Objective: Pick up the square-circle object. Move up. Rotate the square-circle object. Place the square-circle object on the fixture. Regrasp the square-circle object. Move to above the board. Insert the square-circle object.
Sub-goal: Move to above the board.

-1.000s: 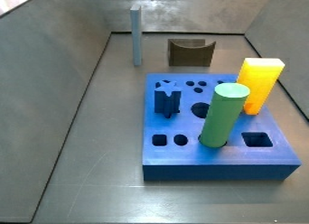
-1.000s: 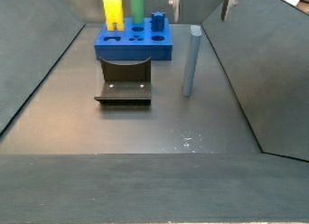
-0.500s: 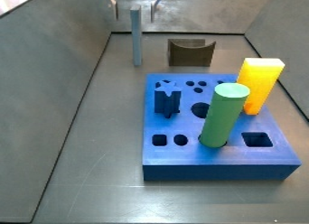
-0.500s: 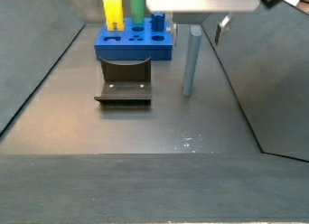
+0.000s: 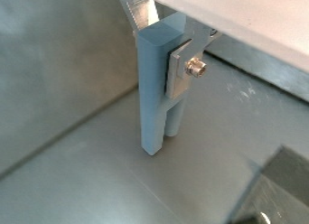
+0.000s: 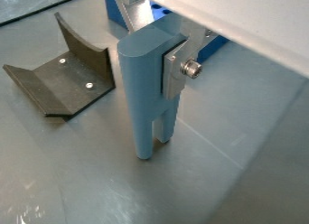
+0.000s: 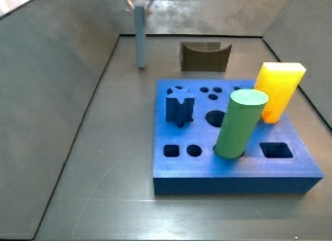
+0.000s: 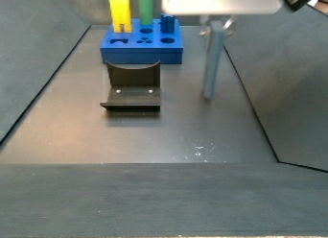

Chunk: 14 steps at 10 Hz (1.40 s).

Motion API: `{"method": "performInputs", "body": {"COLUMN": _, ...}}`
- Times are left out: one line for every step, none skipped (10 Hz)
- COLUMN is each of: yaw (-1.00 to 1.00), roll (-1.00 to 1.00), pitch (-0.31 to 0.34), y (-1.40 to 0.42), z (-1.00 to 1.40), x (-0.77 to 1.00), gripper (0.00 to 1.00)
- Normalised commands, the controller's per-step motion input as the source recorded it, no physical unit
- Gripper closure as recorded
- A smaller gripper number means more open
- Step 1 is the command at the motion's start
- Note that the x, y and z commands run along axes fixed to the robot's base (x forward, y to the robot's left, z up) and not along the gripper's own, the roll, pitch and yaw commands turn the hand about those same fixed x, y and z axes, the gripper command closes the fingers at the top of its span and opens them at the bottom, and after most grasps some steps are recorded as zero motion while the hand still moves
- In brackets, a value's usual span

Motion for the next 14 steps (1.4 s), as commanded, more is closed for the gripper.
{"method": "performInputs", "body": {"yaw": 0.02, "roll": -0.02, "pitch": 0.026, "y": 0.0, "z": 1.0, "x": -0.42, "gripper": 1.0}}
{"method": "performInputs", "body": {"yaw": 0.01, "roll": -0.02, "pitch": 0.029, "y": 0.0, "z": 1.0, "x": -0.38, "gripper": 1.0}}
{"method": "performInputs", "body": {"yaw": 0.01, "roll": -0.03, "pitch": 0.042, "y": 0.0, "z": 1.0, "x": -0.36, "gripper": 1.0}}
{"method": "performInputs", "body": {"yaw": 0.0, "roll": -0.03, "pitch": 0.027, "y": 0.0, "z": 1.0, "x": -0.34, "gripper": 1.0}}
{"method": "performInputs", "body": {"yaw": 0.0, "roll": -0.04, "pitch": 0.013, "y": 0.0, "z": 1.0, "x": -0.32, "gripper": 1.0}}
{"method": "performInputs", "body": {"yaw": 0.0, "roll": -0.04, "pitch": 0.009, "y": 0.0, "z": 1.0, "x": -0.31, "gripper": 1.0}}
{"method": "performInputs", "body": {"yaw": 0.0, "roll": -0.04, "pitch": 0.008, "y": 0.0, "z": 1.0, "x": -0.29, "gripper": 1.0}}
{"method": "performInputs", "body": {"yaw": -0.01, "roll": -0.05, "pitch": 0.008, "y": 0.01, "z": 1.0, "x": -0.27, "gripper": 1.0}}
{"method": "performInputs", "body": {"yaw": -0.01, "roll": -0.06, "pitch": 0.014, "y": 0.01, "z": 1.0, "x": -0.25, "gripper": 1.0}}
{"method": "performInputs", "body": {"yaw": -0.01, "roll": -0.06, "pitch": 0.013, "y": 0.01, "z": 1.0, "x": -0.23, "gripper": 1.0}}
{"method": "performInputs", "body": {"yaw": -0.01, "roll": -0.06, "pitch": 0.014, "y": 0.01, "z": 1.0, "x": -0.22, "gripper": 1.0}}
{"method": "performInputs", "body": {"yaw": -0.01, "roll": -0.07, "pitch": 0.031, "y": 0.01, "z": 1.0, "x": -0.18, "gripper": 1.0}}
{"method": "performInputs", "body": {"yaw": -0.02, "roll": -0.07, "pitch": 0.047, "y": 0.02, "z": 0.95, "x": -0.14, "gripper": 1.0}}
{"method": "performInputs", "body": {"yaw": -0.02, "roll": -0.08, "pitch": 0.07, "y": 0.02, "z": 0.74, "x": -0.06, "gripper": 1.0}}
